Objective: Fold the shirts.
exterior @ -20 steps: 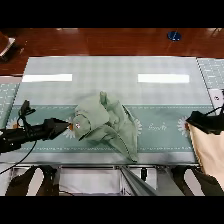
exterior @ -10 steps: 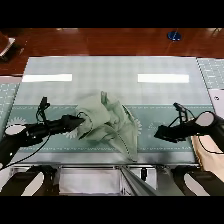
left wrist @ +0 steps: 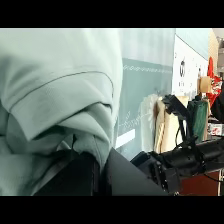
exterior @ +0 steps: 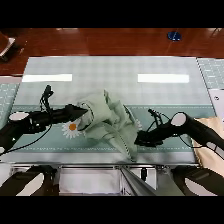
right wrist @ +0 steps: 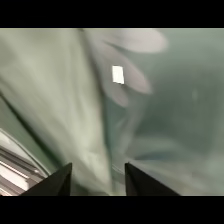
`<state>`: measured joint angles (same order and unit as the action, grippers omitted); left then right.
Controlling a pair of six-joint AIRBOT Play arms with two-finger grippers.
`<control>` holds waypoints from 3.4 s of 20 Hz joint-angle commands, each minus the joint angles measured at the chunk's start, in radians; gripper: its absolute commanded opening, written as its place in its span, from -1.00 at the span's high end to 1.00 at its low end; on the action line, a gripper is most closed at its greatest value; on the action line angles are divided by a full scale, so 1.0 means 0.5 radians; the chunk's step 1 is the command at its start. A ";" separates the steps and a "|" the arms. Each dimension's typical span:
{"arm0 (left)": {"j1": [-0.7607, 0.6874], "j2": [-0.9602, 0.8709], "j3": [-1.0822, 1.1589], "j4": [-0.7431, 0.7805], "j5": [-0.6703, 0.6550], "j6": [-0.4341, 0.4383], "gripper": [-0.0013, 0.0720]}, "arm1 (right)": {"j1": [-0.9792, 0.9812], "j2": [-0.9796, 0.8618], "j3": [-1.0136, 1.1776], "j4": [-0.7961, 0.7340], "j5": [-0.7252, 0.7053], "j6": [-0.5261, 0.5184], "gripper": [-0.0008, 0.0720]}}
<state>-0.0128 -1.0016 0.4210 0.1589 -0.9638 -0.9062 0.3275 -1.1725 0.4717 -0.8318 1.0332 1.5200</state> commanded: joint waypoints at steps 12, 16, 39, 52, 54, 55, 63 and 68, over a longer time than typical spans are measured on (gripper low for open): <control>0.445 0.151 0.957 -0.005 -0.205 -0.076 0.90 | -0.268 -0.008 1.742 -0.548 0.405 -0.043 0.93; 0.605 0.259 1.648 0.035 -0.206 -0.172 0.90 | -0.404 0.170 2.747 -0.890 0.620 -0.039 0.93; 0.581 1.196 0.302 1.250 -0.481 -0.831 0.90 | -0.402 0.359 2.235 -1.402 0.790 0.140 0.93; 0.651 -0.213 0.488 0.976 -0.049 -0.380 -0.42 | -0.473 -0.878 2.714 -1.040 0.393 0.202 -0.17; 0.822 -0.224 0.757 1.315 -0.360 -0.446 -0.42 | -0.630 -0.819 2.794 -1.230 0.694 0.186 -0.17; 0.924 -0.198 0.839 1.515 -0.459 -0.488 -0.42 | -0.726 -0.765 2.792 -1.376 0.839 0.182 -0.17; 1.022 -0.081 0.320 1.846 -0.644 0.000 -0.42 | -1.334 0.062 1.101 -1.071 0.456 0.140 -0.15; 0.880 -0.108 0.300 1.847 -0.639 0.085 -0.42 | -1.476 0.249 0.475 -0.736 0.335 -0.097 -0.15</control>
<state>0.4564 -1.0470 0.5900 1.0714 -1.2701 -0.9207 -0.3698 -1.1034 0.8913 -1.3083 1.2457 1.5478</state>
